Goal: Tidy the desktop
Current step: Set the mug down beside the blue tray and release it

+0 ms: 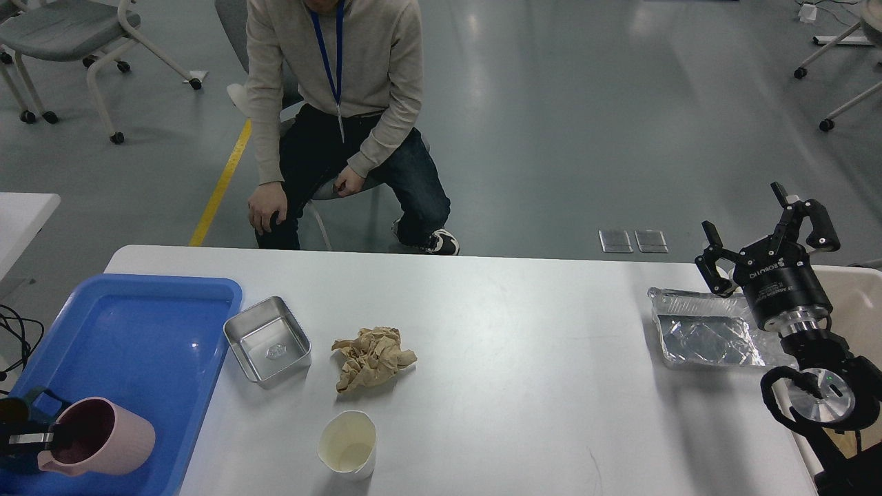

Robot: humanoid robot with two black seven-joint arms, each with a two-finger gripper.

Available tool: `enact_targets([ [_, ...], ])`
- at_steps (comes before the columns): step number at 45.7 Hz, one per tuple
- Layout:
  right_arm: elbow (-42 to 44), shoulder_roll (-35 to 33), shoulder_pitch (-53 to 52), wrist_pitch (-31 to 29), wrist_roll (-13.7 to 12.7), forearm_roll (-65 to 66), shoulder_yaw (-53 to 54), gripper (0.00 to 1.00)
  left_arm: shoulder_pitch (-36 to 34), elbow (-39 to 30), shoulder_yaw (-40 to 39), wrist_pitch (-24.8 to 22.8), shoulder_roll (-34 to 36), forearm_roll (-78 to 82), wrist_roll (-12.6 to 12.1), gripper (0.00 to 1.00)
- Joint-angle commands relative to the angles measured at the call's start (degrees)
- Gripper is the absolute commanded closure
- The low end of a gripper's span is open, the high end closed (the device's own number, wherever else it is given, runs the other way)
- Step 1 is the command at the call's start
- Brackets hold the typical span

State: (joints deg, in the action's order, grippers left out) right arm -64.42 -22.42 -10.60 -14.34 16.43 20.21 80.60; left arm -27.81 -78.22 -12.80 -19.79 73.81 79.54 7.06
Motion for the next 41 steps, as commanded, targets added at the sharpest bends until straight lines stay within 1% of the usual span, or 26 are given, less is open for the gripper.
enact_targets([
  [1, 0.0, -0.17, 0.06, -0.07, 0.0, 0.0, 0.0, 0.0, 0.04, 2.72, 0.05, 0.01, -2.17, 0.0, 0.06, 0.95],
  [10, 0.0, -0.17, 0.06, -0.07, 0.0, 0.0, 0.0, 0.0, 0.13, 4.65, -0.04, 0.1, -5.16, 0.0, -0.03, 0.95],
  [13, 0.0, -0.17, 0.06, 0.02, 0.0, 0.0, 0.0, 0.0, 0.13, 4.74, 0.05, 0.1, -5.52, 0.0, -0.03, 0.93],
  [18, 0.0, -0.17, 0.06, 0.02, 0.0, 0.0, 0.0, 0.0, 0.83, 5.79, 0.05, 0.27, -6.22, -0.09, -0.56, 0.7],
  [20, 0.0, 0.0, 0.06, 0.02, 0.0, 0.0, 0.0, 0.0, 1.01, 6.58, 0.05, 0.45, -6.92, -0.09, -0.64, 0.65],
  [24, 0.0, 0.09, 0.06, 0.02, 0.0, 0.0, 0.0, 0.0, 1.27, 7.03, 0.05, 0.54, -7.54, 0.0, -0.56, 0.58],
  [25, 0.0, 0.09, 0.06, 0.02, 0.0, 0.0, 0.0, 0.0, 1.36, 7.03, -0.04, 0.54, -7.54, 0.0, -0.47, 0.54],
  [28, 0.0, 0.0, 0.06, 0.02, 0.0, 0.0, 0.0, 0.0, 1.18, 6.94, -0.56, 0.54, -7.54, -0.09, -0.38, 0.37],
  [30, 0.0, 0.0, 0.06, 0.02, 0.0, 0.0, 0.0, 0.0, 0.92, 6.76, -1.0, 0.54, -7.19, -0.35, -0.21, 0.23],
  [31, 0.0, -0.17, 0.06, 0.02, 0.0, 0.0, 0.0, 0.0, 0.74, 6.68, -1.26, 0.54, -7.01, -0.61, -0.21, 0.2],
  [36, -0.09, 0.0, -0.03, 0.02, 0.0, 0.0, 0.0, 0.0, 0.3, 6.15, -3.99, 0.28, -6.22, -3.78, -0.03, 0.13],
  [41, -0.27, -0.35, -0.12, 0.02, 0.0, 0.0, 0.0, 0.0, 0.13, 3.34, -6.01, -0.16, -2.89, -4.48, 0.85, 0.11],
])
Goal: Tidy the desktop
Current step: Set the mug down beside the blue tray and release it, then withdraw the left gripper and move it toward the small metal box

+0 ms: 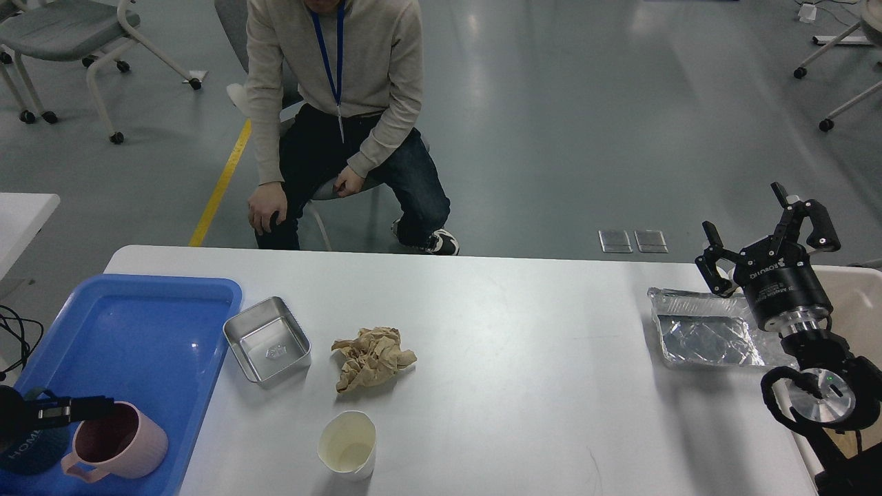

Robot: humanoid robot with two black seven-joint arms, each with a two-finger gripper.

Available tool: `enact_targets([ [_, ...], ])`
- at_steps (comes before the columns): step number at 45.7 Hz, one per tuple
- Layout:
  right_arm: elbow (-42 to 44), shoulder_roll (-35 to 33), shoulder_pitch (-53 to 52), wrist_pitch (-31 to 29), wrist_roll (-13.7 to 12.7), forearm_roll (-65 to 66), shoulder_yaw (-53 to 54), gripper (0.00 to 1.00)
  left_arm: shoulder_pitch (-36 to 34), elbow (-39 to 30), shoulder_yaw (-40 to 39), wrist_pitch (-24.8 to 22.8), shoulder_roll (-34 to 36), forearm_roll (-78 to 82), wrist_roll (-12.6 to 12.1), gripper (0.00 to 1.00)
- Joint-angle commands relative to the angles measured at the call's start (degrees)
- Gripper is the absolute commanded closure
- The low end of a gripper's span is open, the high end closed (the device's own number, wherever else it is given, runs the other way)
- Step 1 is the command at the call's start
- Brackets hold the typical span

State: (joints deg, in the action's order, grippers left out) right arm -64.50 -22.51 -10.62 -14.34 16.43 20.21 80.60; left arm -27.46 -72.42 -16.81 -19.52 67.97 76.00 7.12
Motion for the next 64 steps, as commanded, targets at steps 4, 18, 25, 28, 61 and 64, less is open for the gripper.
enact_targets([
  [4, -0.19, -0.25, -0.11, 0.02, 0.0, 0.0, 0.0, 0.0, -0.93, -5.44, -2.96, -0.35, 5.77, -0.85, 2.28, 0.11],
  [18, -0.28, -0.87, -0.19, 0.02, -0.09, -0.09, -0.09, 0.0, -3.66, -17.65, -7.27, 6.42, 12.18, -0.85, 4.31, 0.11],
  [25, -0.36, -2.01, -0.19, 0.02, -0.09, -0.09, -0.09, 0.0, -4.54, -22.41, -8.85, 9.05, 15.88, -0.85, 4.4, 0.11],
  [28, -0.36, -2.45, -0.19, -0.07, -0.09, -0.17, -0.09, 0.0, -4.45, -22.41, -9.47, 12.3, 15.97, -0.85, 4.31, 0.11],
  [61, -0.28, -3.15, -0.19, -0.07, -0.09, -0.17, -0.26, 0.0, -3.48, -24.34, -6.04, 22.59, 21.86, -1.11, 9.49, 0.11],
  [64, -0.28, -3.15, -0.19, -0.07, -0.09, -0.09, -0.26, 0.0, -3.48, -24.34, -6.04, 22.68, 21.68, -1.11, 9.49, 0.11],
])
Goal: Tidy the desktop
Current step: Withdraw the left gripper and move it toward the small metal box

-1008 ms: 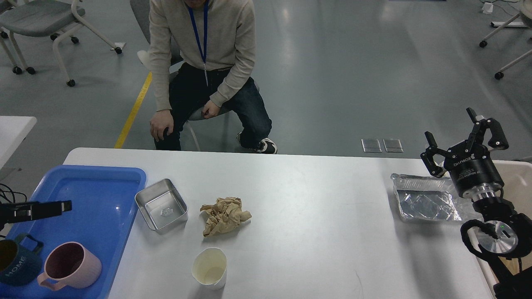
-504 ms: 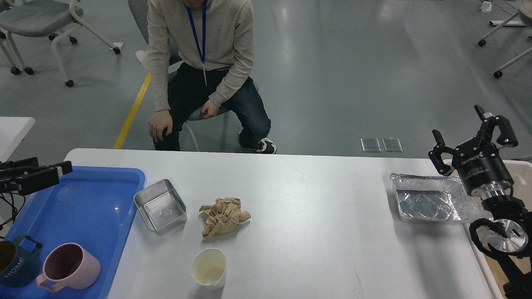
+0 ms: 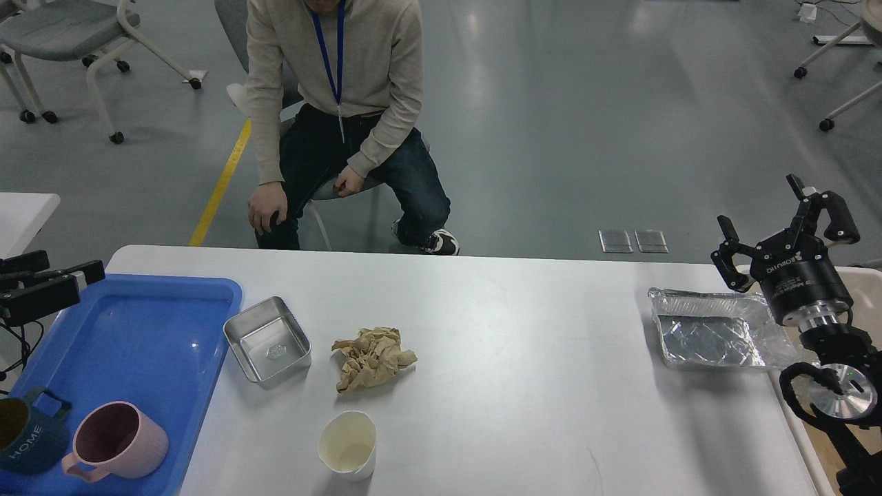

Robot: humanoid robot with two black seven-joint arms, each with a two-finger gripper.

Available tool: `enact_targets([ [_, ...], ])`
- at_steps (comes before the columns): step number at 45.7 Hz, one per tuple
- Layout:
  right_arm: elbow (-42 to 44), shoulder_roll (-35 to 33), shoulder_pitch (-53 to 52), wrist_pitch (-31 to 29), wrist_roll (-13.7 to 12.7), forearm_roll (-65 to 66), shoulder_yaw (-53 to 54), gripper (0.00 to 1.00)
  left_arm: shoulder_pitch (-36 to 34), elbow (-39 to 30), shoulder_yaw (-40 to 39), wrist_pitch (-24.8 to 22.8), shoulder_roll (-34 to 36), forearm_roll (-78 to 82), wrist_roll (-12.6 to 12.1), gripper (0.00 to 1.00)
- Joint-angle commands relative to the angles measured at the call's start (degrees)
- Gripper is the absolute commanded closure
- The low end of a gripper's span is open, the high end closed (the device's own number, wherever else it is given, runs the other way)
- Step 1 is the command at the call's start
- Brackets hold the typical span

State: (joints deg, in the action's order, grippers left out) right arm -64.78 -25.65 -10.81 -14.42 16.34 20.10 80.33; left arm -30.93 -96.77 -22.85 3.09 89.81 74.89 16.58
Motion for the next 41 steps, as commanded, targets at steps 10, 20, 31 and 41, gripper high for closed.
enact_targets([
  [10, 0.01, 0.07, 0.09, 0.01, 0.0, 0.02, -0.08, 0.0, 0.17, 1.23, 0.09, -0.71, -3.77, -3.69, -2.16, 0.11],
  [20, 0.01, 0.07, 0.18, 0.01, -0.26, 0.02, -0.17, 0.0, -0.53, 8.87, 0.0, -7.48, -10.09, -9.41, -6.56, 0.11],
  [31, -0.08, 0.51, 0.27, 0.01, -0.17, 0.02, -0.17, 0.0, -0.88, 13.79, -0.53, -9.42, -21.16, -12.93, -12.44, 0.11],
  [41, -0.08, 0.42, 0.27, 0.01, -0.17, 0.02, -0.17, 0.0, -0.8, 17.58, -0.17, -9.51, -28.81, -13.63, -13.42, 0.11],
])
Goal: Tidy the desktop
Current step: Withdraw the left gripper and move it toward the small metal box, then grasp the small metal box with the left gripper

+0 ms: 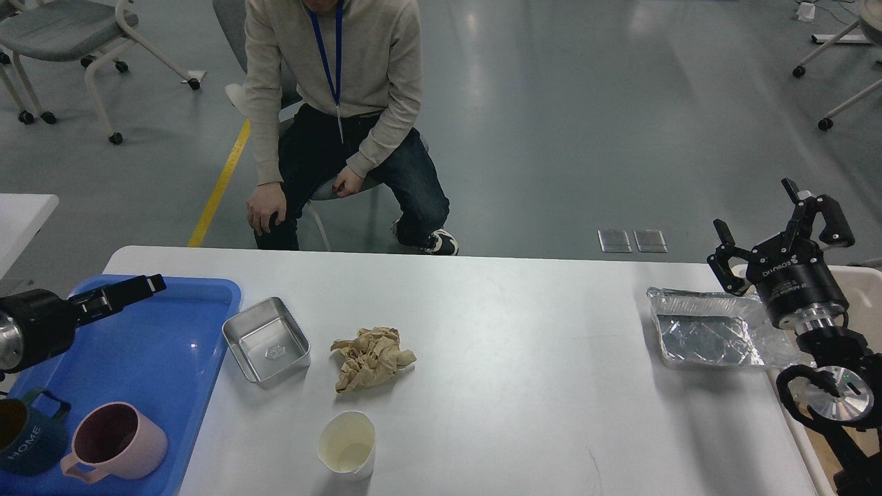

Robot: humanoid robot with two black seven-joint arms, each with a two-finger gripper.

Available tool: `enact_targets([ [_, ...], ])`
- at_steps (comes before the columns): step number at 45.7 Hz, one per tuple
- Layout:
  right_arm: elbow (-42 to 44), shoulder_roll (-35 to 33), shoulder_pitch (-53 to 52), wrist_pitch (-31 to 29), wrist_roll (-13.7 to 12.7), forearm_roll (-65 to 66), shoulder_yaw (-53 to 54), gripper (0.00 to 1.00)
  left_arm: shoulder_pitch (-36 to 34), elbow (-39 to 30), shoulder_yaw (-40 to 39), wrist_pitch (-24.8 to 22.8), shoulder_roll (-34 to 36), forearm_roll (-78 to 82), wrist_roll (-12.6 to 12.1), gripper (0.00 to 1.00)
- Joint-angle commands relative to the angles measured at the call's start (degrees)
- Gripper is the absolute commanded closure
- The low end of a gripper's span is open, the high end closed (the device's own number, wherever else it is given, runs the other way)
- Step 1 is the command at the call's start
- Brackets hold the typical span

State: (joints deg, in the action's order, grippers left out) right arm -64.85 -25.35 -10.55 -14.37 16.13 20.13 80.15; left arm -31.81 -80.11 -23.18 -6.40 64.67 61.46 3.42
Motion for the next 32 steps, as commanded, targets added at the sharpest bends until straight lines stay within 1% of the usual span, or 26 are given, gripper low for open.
enact_targets([
  [1, -0.01, 0.21, 0.0, 0.04, 0.04, -0.01, 0.01, 0.0, 0.25, 0.83, 0.24, -0.01, -4.37, -0.28, -0.25, 0.11],
  [4, -0.01, 0.3, 0.0, 0.04, -0.05, -0.01, 0.01, 0.0, 0.34, 1.09, 0.42, -0.01, -5.96, -0.63, -0.25, 0.11],
  [11, -0.01, 0.39, 0.0, 0.04, 0.04, -0.01, -0.08, 0.0, 0.6, 1.18, 0.42, 0.08, -6.57, -0.9, -0.25, 0.12],
  [14, -0.01, 0.3, 0.0, 0.04, 0.04, -0.01, -0.08, 0.0, 0.87, 1.18, 0.42, 0.08, -7.98, -0.99, -0.34, 0.12],
  [17, -0.01, 0.3, 0.0, 0.04, -0.05, 0.08, -0.08, 0.0, 1.13, 1.18, 0.42, 0.16, -10.17, -2.3, -0.6, 0.12],
  [20, 0.08, 0.21, 0.0, 0.04, 0.04, 0.08, -0.08, 0.0, 2.71, 1.35, 0.5, 0.43, -10.71, -5.11, -1.04, 0.12],
  [23, 0.08, 0.21, 0.0, 0.04, 0.04, 0.08, 0.01, 0.0, 4.12, 2.05, 0.42, 0.6, -10.97, -7.31, -1.04, 0.12],
  [28, -0.01, 0.39, 0.0, 0.13, 0.04, 0.08, -0.08, 0.0, 4.65, 4.52, 0.42, 1.48, -12.11, -10.65, -0.96, 0.12],
  [32, -0.01, 0.48, 0.0, 0.13, 0.04, 0.08, -0.08, 0.0, 5.0, 5.13, 0.42, 1.57, -13.43, -12.41, -1.04, 0.12],
])
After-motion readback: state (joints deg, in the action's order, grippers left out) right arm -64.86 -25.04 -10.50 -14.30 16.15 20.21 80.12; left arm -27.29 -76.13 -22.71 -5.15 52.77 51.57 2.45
